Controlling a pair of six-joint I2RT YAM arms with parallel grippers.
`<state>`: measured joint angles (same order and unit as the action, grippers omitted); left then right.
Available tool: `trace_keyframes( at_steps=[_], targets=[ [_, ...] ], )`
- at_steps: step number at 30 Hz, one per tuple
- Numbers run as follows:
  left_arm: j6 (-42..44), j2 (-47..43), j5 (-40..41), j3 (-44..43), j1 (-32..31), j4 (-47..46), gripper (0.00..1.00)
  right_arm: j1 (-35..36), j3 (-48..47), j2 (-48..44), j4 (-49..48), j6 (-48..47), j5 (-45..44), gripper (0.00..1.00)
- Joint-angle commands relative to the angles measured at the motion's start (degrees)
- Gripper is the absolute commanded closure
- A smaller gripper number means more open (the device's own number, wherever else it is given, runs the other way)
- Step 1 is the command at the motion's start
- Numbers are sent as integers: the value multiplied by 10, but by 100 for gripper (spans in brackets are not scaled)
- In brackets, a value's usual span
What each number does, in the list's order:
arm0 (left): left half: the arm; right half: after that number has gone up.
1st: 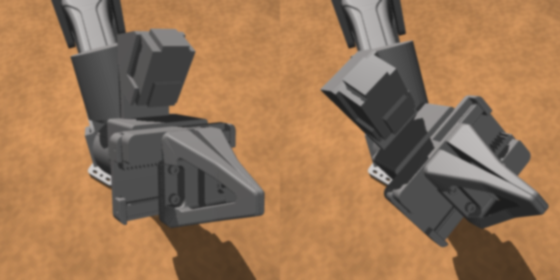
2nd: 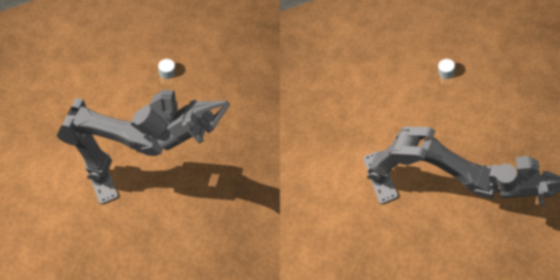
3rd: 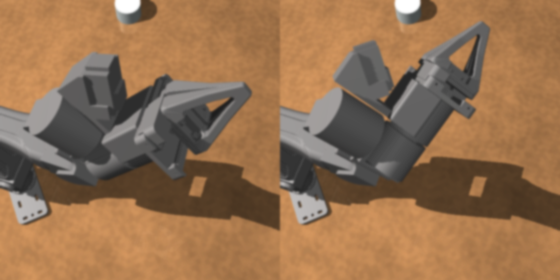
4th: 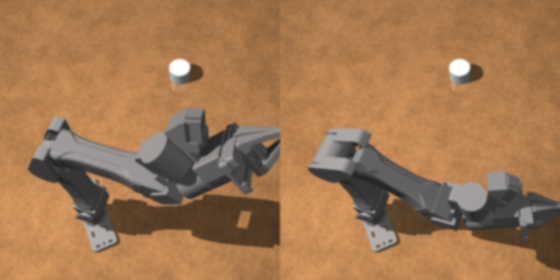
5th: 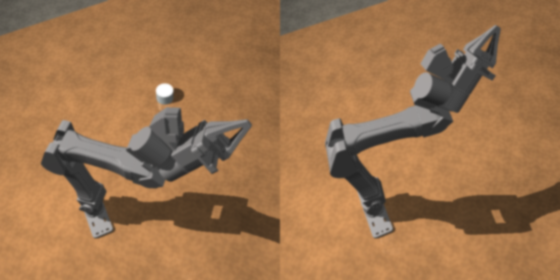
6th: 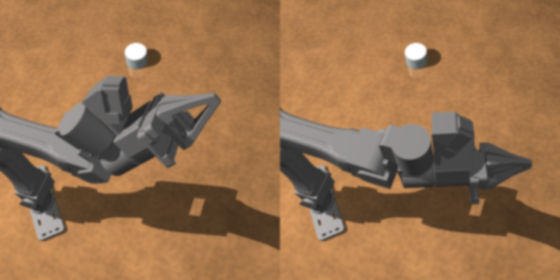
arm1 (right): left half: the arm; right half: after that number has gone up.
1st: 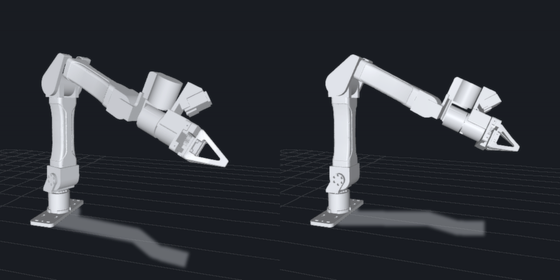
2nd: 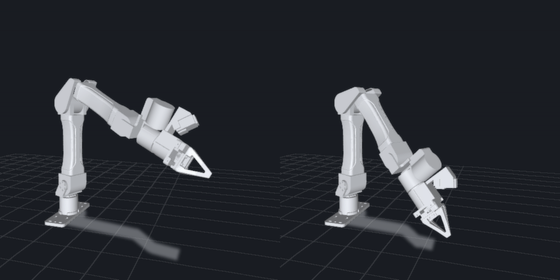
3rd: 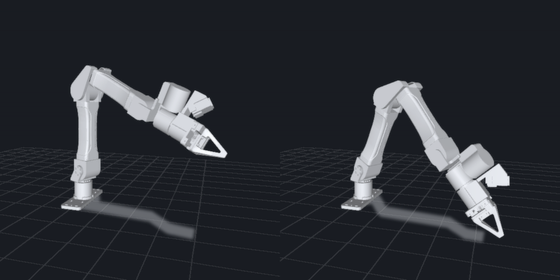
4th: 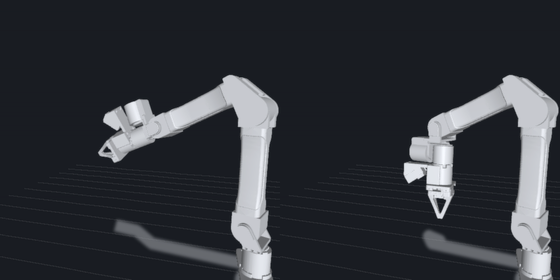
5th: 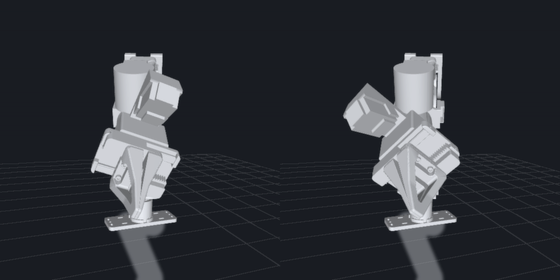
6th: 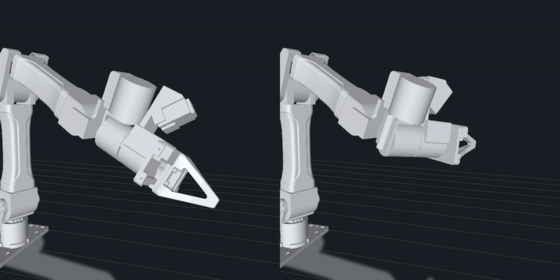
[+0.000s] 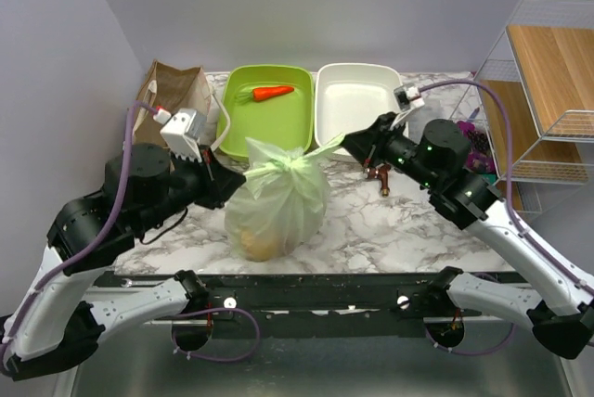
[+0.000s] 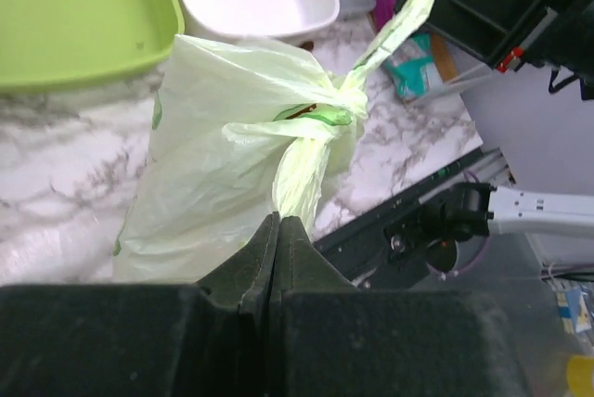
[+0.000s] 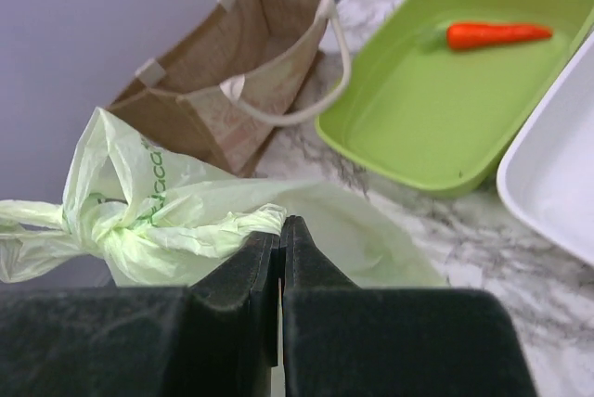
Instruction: Place the food into the grocery bag and tie it
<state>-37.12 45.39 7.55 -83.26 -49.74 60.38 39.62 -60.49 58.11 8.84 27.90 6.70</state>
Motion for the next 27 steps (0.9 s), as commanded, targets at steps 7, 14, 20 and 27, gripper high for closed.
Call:
trace_keyframes(
  at_steps=[7, 14, 20, 27],
  targets=[
    [94, 69, 11, -39, 64, 0, 100, -16, -3, -67, 140, -32, -242, 99],
    [21, -59, -29, 270, 117, -80, 100, -16, 196, -136, 151, 58, -255, 99],
    [-33, -127, -65, 398, 143, -101, 100, -15, 289, -149, 133, 100, -236, 99],
    [45, -108, -178, 321, 144, -154, 79, -16, 240, -143, 111, 49, -197, 99]
  ],
)
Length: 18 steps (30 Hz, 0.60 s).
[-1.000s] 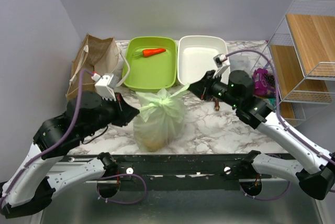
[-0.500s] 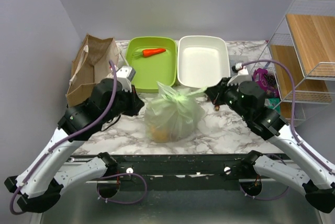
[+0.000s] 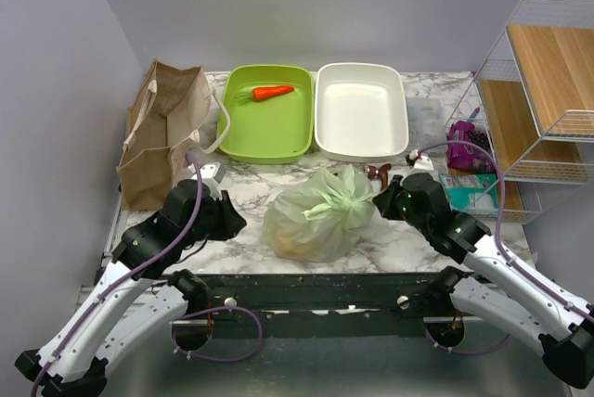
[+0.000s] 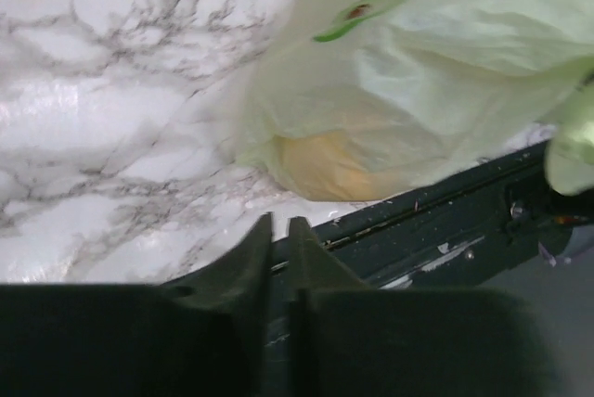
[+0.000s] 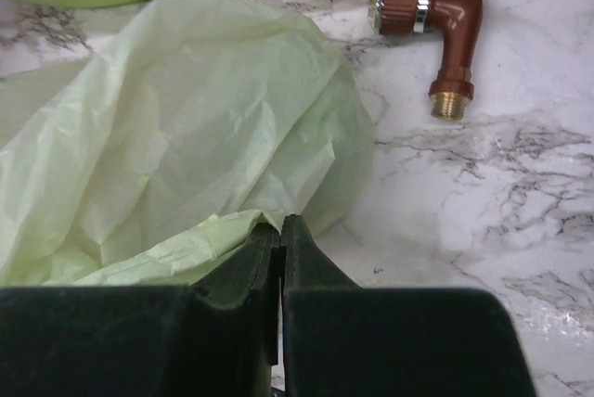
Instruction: Place the food into the grocery bag and tie it
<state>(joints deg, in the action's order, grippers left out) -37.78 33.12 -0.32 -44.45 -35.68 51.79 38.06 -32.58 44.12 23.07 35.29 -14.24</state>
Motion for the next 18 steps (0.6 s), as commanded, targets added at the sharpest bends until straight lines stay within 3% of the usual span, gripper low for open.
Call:
trace_keyframes(
  at_steps=[1, 2, 5, 8, 11, 18],
  targets=[
    [65, 26, -118, -87, 3, -70, 67, 0, -48, -1, -33, -34, 16, 99],
    [84, 42, -136, -110, 3, -69, 57, 0, -56, 1, -35, -39, 21, 99],
    [130, 86, -195, -162, 3, -64, 39, 0, -75, 12, -32, -48, 36, 99],
    [165, 126, -257, -192, 2, -78, 31, 0, -85, 17, -30, -49, 42, 99],
    [187, 174, -308, -214, 0, -89, 27, 0, -90, 20, -31, -47, 45, 99],
    [232, 253, -346, -231, -5, -114, 31, 0, -109, 34, -32, -53, 46, 99]
  ],
)
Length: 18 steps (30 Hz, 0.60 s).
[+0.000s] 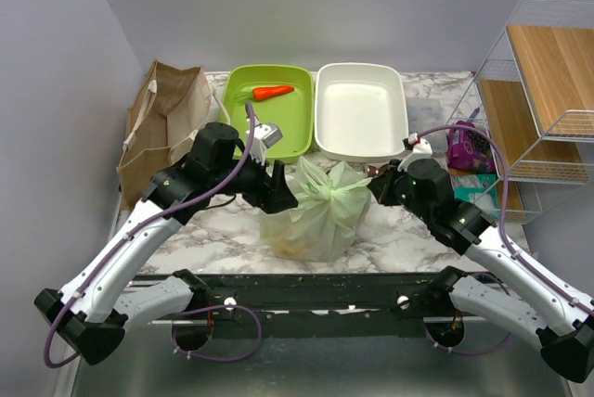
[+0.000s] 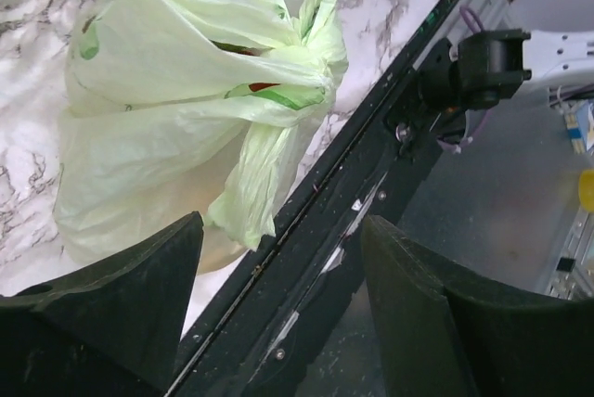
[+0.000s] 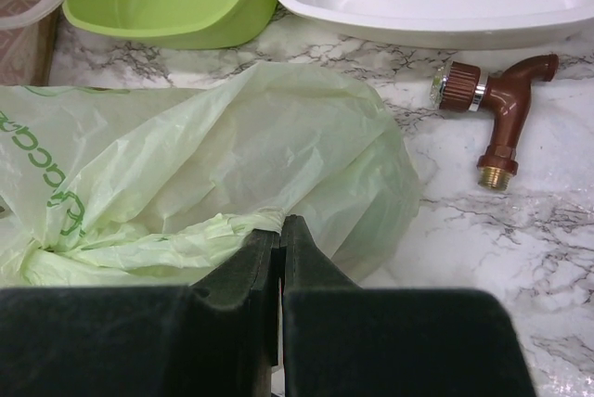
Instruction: Place the food into the grocery bag and tie it
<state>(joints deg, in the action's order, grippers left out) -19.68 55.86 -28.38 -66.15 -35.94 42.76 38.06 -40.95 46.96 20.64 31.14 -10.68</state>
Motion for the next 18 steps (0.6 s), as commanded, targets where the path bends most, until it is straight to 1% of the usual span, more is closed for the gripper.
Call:
trace_keyframes(
  at_steps=[1, 6, 16, 18],
  targets=[
    [57, 39, -74, -18, -4, -24, 31, 0, -27, 8, -8, -12, 11, 99],
    [78, 90, -86, -38, -7, -2, 36, -1, -33, 17, -15, -11, 11, 99],
    [94, 127, -61, -14, -16, -20, 36, 0, -40, 24, -21, -10, 16, 99],
    [92, 131, -62, -8, -17, -31, 38, 0, -39, 23, -21, -10, 17, 99]
  ],
)
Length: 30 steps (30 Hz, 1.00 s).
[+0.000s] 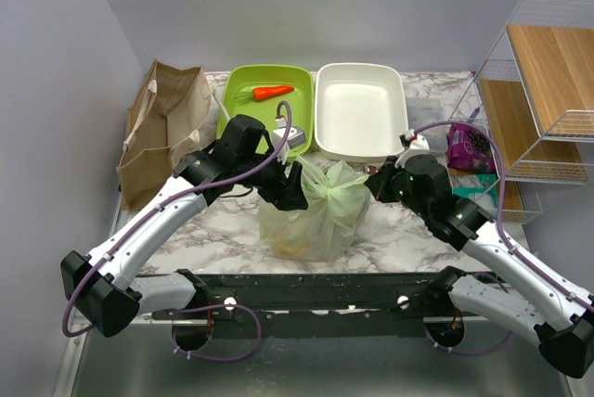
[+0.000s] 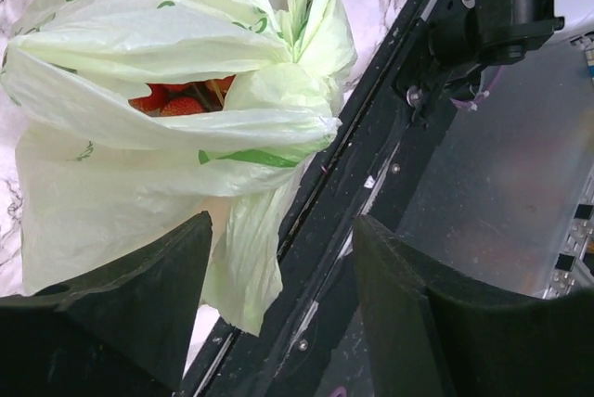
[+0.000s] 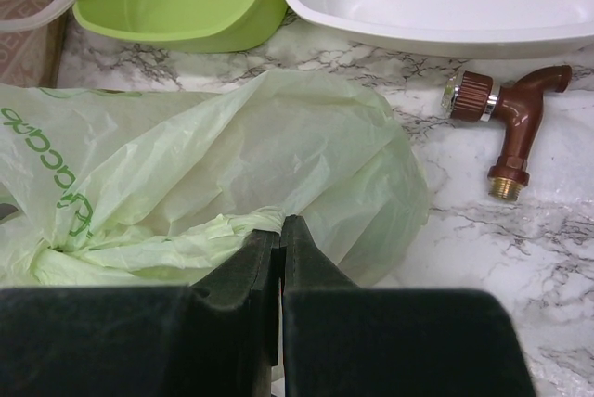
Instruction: Place the food into the grocery bag and tie it
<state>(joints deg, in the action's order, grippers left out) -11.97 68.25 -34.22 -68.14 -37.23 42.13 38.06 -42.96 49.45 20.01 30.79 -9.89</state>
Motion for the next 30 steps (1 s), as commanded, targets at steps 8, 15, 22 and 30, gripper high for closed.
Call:
trace_keyframes(
  at_steps=[8, 15, 22, 30],
  targets=[
    [3, 18, 13, 26, -12, -64, 82, 0, -20, -4, -10, -5, 12, 99],
    [-33, -7, 60, -15, -23, -21, 100, 0, -35, -5, 4, 2, -12, 99],
    [-102, -133, 166, 101, -20, 22, 100, 0, 15, -22, 17, 26, -75, 100],
    [-251, -312, 219, 312, -14, 7, 100, -1, 96, -43, 14, 89, -69, 99]
  ],
)
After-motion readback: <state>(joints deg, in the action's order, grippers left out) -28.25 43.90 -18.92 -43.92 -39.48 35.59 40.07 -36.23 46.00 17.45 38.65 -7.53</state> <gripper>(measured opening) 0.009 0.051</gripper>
